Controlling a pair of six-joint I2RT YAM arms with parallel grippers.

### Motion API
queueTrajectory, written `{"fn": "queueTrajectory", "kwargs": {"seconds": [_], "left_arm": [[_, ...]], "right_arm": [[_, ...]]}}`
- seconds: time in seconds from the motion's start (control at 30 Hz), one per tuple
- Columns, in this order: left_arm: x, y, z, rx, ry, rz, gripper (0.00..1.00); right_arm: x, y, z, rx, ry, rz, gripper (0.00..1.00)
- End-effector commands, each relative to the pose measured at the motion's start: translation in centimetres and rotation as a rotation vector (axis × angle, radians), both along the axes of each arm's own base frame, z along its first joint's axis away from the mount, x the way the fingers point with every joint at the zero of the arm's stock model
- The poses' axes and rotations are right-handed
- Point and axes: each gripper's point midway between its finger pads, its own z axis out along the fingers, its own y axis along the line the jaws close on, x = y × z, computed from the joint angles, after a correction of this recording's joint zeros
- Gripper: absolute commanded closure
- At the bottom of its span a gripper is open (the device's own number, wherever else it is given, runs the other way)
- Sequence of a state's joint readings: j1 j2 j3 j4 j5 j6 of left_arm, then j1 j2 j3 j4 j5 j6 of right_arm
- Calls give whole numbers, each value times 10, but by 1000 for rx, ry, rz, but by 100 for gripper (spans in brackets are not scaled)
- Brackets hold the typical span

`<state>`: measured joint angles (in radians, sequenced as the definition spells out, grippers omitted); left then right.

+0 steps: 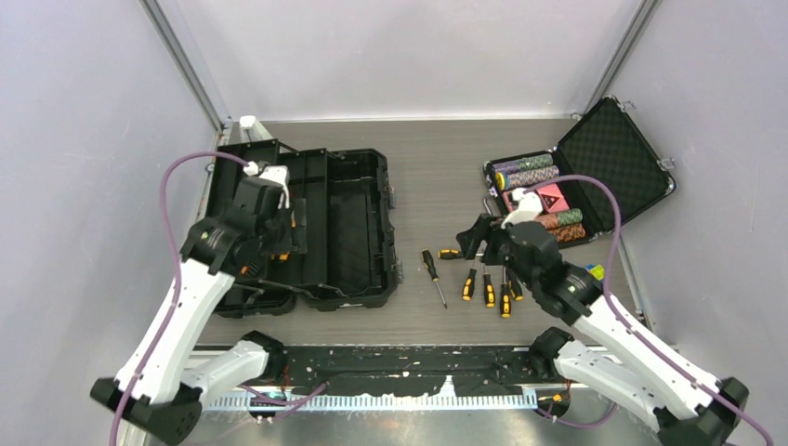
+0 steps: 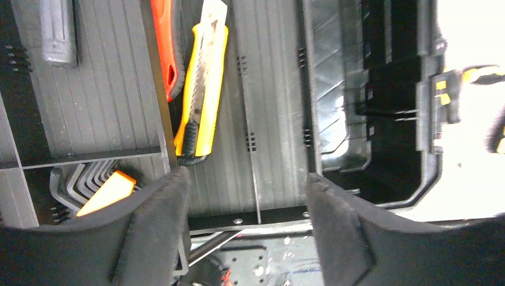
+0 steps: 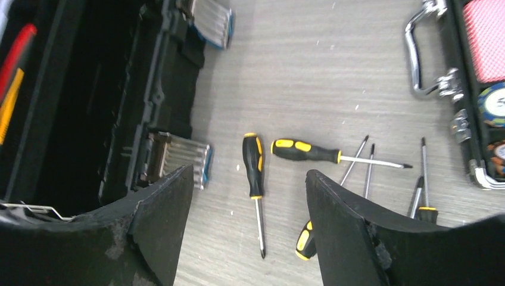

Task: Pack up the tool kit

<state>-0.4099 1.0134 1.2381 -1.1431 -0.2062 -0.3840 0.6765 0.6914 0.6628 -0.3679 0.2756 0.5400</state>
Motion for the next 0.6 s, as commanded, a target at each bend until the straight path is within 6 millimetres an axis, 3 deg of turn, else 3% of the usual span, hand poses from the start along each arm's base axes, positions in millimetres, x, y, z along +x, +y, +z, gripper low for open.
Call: {"fn": "queueTrajectory", "kwargs": {"seconds": [0.0,0.13,0.33,0.57], "left_arm": [[10,-11,38,-123,-238,-44,20],[13,1,70,-136,-450,-19,1],[20,22,102,-90,-721,23,0],[19,45,93,-38,-876,105,0]], "right_arm": [[0,26,-11,-61,85,137,28],[2,47,-44,-129,217,237,34],[11,65,-91,-226,363,277,41],[23,88,-119,-338,450,297,44]]}}
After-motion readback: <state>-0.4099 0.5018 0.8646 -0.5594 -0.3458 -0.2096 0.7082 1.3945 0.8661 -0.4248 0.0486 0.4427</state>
